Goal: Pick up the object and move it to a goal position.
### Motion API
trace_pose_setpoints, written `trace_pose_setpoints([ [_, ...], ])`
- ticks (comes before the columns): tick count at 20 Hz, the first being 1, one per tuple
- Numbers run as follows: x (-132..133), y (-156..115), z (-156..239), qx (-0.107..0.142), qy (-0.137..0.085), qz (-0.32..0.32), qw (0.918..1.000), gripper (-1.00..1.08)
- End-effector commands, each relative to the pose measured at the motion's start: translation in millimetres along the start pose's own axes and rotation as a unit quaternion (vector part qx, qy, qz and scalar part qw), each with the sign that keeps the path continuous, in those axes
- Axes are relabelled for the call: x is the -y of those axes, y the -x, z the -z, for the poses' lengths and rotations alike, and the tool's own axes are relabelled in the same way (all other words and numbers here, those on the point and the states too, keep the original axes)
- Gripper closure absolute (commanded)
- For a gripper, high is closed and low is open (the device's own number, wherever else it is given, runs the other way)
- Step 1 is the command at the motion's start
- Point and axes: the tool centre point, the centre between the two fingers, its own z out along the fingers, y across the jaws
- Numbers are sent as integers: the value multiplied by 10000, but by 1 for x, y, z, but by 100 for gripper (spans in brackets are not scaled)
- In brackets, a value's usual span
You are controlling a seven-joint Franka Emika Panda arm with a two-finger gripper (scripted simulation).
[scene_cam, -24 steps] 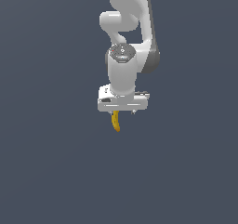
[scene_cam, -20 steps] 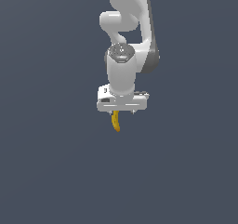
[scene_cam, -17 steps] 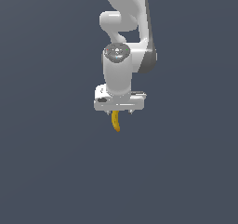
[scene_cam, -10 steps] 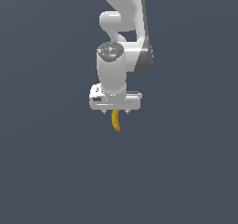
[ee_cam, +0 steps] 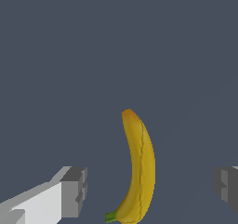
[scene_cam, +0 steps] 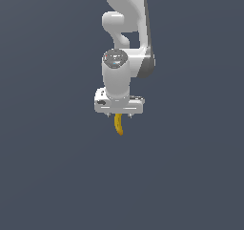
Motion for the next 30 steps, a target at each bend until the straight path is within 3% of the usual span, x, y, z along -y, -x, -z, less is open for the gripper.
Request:
trace_pose_setpoints([
  [1,0,8,-12,-12,15,-119,9999,-92],
  [15,-3,57,-68,-98,100,-764,9970,-92],
  [30,-4,62,-96,-101,107,-807,9966,-92],
])
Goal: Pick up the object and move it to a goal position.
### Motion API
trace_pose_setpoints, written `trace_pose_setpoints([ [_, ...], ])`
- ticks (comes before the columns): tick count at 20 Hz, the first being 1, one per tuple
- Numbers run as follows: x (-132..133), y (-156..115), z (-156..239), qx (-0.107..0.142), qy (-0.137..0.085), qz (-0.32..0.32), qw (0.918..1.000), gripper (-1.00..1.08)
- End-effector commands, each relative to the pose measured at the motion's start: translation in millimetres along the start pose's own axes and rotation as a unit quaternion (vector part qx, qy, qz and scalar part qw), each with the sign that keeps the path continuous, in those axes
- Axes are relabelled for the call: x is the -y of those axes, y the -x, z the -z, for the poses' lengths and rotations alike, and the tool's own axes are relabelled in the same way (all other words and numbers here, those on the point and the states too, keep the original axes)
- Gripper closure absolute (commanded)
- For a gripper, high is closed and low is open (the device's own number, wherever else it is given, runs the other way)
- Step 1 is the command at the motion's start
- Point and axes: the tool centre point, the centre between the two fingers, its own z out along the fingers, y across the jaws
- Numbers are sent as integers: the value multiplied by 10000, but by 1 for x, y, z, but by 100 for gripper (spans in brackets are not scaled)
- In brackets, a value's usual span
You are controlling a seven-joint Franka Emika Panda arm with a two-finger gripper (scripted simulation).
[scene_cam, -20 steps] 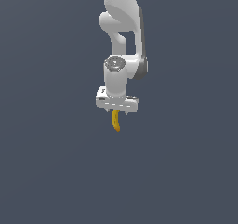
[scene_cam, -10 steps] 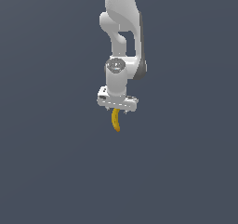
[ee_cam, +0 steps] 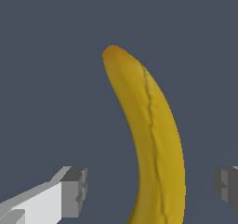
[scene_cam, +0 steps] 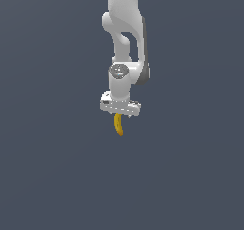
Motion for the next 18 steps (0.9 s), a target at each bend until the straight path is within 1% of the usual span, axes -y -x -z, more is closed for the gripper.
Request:
trace_pose_setpoints([
  [1,0,1,-12,3,1,-2,10000,-92],
  [5,0,1,-27,1,2,-8,10000,-92],
  [10,0,1,-34,0,1,-10,10000,-92],
  [11,0,1,-34,0,1,-10,10000,108],
  [18,0,1,-34,0,1,-10,10000,108],
])
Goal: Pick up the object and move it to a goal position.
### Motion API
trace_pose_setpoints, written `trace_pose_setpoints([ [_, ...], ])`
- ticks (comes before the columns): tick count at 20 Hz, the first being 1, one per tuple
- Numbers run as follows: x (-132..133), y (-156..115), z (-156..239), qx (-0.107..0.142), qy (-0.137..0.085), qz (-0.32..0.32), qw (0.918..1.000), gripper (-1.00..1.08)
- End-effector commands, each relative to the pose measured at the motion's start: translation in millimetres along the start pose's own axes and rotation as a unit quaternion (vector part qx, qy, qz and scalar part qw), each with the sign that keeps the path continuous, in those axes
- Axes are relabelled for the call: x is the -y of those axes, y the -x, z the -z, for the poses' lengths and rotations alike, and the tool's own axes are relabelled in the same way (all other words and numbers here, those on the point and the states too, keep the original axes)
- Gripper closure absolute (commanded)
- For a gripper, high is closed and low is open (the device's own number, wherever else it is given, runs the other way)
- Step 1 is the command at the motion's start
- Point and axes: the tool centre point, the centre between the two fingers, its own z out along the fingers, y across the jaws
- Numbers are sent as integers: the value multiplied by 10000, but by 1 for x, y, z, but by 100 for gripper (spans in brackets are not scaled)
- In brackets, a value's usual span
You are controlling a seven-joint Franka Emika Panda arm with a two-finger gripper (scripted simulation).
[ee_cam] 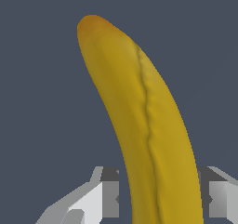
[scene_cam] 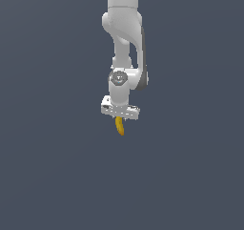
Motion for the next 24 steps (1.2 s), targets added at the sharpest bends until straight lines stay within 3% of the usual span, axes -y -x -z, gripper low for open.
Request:
trace_pose_setpoints([
  [1,2,0,-1,-3,-4,15,10000,108],
  [7,-5,-2,0,0,0,0,10000,108],
  [12,-27,-8,3,-1,-1,3,10000,108],
  [24,-129,-40,13,-2,-3,11,10000,108],
])
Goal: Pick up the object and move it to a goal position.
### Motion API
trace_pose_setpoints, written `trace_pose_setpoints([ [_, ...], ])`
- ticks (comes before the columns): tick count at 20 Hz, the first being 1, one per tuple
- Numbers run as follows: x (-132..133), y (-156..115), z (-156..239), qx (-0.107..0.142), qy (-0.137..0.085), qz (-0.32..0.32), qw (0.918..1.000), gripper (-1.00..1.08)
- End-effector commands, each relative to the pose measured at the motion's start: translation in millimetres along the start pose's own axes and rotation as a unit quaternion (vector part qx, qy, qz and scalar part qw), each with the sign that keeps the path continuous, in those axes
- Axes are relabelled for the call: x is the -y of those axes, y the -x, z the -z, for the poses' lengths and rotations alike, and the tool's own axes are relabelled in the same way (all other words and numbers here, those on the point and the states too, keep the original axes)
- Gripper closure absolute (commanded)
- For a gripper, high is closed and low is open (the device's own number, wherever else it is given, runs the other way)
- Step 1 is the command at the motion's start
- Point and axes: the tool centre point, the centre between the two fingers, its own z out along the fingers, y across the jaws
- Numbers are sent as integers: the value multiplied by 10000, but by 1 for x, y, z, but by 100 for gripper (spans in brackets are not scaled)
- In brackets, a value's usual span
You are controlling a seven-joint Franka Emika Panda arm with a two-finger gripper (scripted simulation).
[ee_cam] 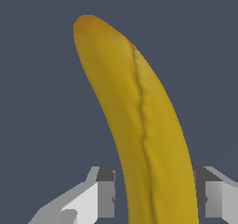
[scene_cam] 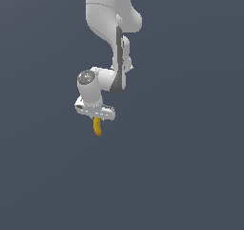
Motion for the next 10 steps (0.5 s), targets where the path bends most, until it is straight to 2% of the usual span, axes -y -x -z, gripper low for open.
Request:
trace_pose_setpoints([
  [1,-18,-7,3,-9,-2,12,10000,108],
  [5,-37,-14,4,-9,-2,12,10000,108],
  [10,-44,-18,5,-9,-3,15,10000,108],
])
